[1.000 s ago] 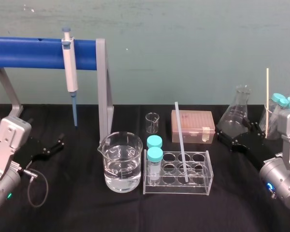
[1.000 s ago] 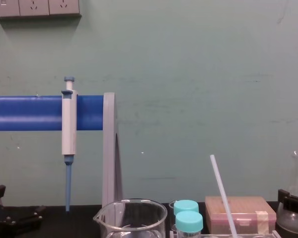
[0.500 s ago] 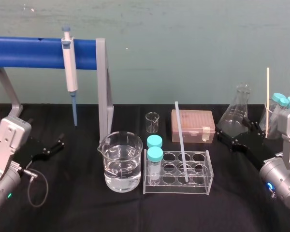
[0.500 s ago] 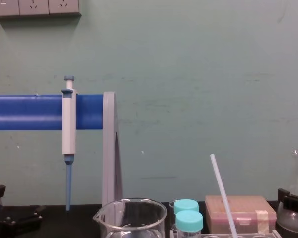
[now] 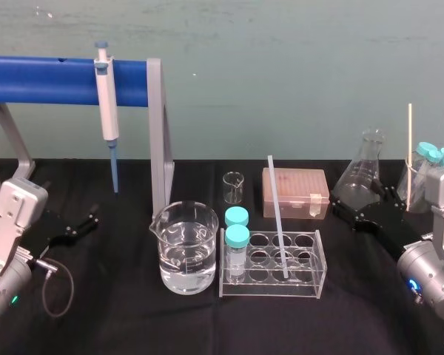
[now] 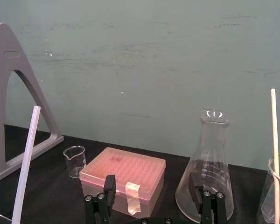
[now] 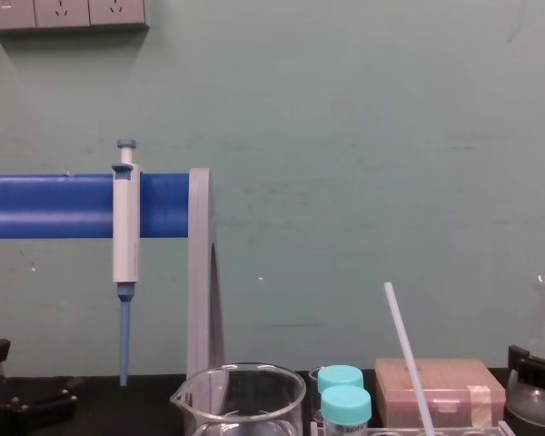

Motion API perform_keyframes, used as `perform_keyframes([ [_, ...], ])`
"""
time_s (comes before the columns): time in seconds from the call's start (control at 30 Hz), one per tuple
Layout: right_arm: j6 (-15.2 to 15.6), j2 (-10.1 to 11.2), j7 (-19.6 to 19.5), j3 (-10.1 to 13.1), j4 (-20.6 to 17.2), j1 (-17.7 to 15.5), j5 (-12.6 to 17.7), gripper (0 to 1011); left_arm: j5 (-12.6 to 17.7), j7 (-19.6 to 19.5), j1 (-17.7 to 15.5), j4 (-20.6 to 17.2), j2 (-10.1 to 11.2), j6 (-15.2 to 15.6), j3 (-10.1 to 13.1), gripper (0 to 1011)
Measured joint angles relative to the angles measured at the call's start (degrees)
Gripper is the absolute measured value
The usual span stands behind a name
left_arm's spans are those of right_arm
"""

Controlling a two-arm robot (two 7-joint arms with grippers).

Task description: Pick up the stirring rod with one hand, then place it down.

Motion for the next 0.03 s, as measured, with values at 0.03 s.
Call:
perform_keyframes([
  [0.03,0.0,0.0,0.0,0.0,0.0,0.0,0.0,1003,0.0,0.0,0.0,0.0,0.0,0.0,0.0,1000],
])
